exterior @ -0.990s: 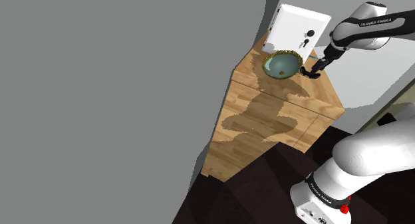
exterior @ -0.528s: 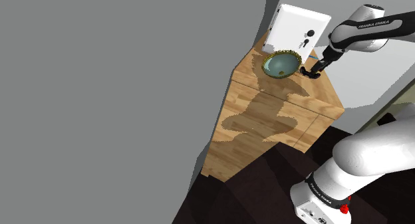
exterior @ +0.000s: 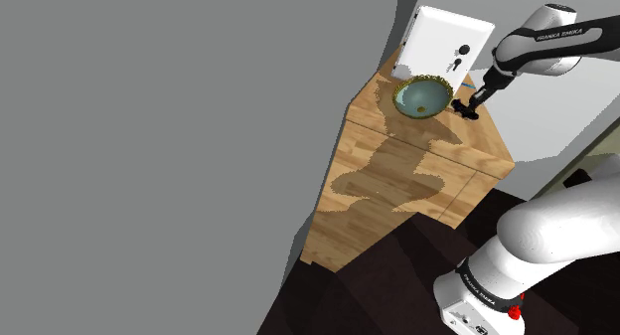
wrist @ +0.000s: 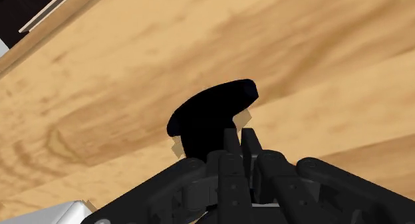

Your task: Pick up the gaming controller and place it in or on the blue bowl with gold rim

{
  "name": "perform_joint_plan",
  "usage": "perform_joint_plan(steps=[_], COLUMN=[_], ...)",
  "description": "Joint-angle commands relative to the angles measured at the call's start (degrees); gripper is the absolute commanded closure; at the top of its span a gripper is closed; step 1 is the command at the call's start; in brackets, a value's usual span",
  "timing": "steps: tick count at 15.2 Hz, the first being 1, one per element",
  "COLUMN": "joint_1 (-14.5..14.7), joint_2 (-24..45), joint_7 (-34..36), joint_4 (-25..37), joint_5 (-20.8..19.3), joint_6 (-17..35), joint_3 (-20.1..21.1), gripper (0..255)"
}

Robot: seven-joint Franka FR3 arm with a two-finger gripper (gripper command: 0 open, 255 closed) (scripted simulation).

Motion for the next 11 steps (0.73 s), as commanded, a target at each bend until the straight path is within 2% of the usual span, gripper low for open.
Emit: perform_joint_plan(steps=[1, 4, 5, 7, 8, 11], joint_1=[0.11, 0.1, 0.1, 5.38, 7.08, 6.76], joint_2=[0.11, 0.15, 0.15, 7.4, 10.59, 11.75], joint_7=[-0.01, -0.03, -0.03, -18.32, -25.62, -26.04], joint_4=[-0.16, -0.15, -0.15, 9.58, 13.45, 12.19], joint_5=[0.33, 0.29, 0.29, 2.55, 3.39, 3.94], joint_6=[-0.15, -0.06, -0.06, -7.4, -10.2, -7.89], joint_3=[0.1, 0.06, 0.06, -3.72, -4.78, -5.06], gripper=[255, 255, 0, 0, 0, 0])
